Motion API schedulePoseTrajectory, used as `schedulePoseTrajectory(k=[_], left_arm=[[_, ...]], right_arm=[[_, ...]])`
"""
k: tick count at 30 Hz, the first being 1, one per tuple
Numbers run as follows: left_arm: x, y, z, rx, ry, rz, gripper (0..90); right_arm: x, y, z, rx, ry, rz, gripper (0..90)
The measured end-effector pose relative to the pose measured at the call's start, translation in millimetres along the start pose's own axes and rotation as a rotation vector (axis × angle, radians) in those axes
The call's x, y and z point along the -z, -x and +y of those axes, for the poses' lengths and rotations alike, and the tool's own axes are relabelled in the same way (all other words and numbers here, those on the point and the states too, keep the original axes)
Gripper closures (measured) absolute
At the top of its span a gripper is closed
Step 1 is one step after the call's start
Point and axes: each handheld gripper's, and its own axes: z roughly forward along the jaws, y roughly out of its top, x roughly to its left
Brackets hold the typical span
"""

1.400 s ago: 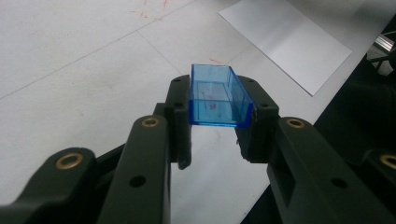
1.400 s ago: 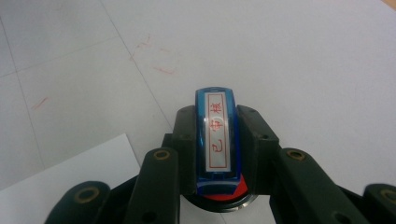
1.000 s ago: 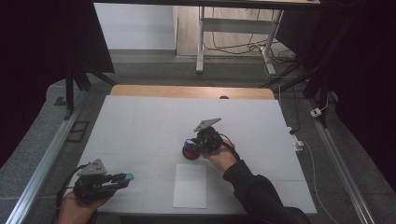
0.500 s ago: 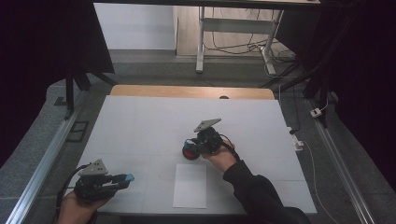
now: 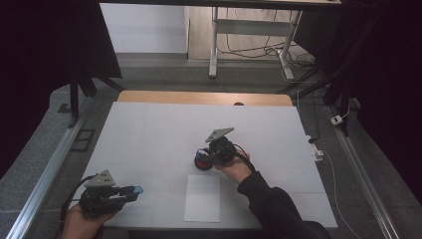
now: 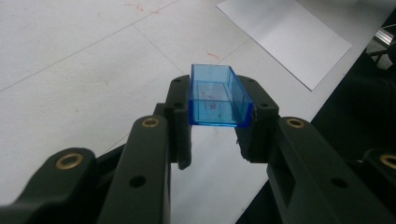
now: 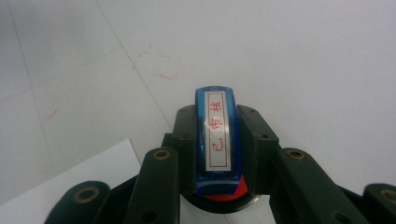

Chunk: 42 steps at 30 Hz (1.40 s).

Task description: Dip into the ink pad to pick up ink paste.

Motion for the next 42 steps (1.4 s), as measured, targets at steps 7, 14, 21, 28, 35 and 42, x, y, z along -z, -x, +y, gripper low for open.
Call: schedulePoseTrajectory(k=[7,14,21,28,35,42], left_arm=[[0.0,-0.2,0.0,-0.001,0.001,-0.003,68.1],[0.1,0.0,-0.1,-0.003,0.001,-0.003,68.1],[0.2,0.1,-0.2,-0.003,0.002,-0.003,68.1],[0.5,-0.1,-0.3,-0.001,0.005,-0.006,68.1],[0.7,-0.4,-0.4,-0.001,0.005,-0.005,68.1],[0.8,-0.4,-0.4,0.0,0.006,-0.005,68.1]], right_arm=[[0.4,8.4,-4.2,-0.052,0.027,0.04,70.7],[0.8,3.7,-1.7,-0.008,0.013,0.02,70.4],[1.1,0.9,-0.6,0.017,0.01,0.005,70.2],[2.0,1.3,-1.0,0.034,0.014,0.003,70.1],[8.0,0.2,1.1,0.036,0.046,0.012,70.1],[20.0,-1.4,2.8,0.03,0.064,0.028,70.1]])
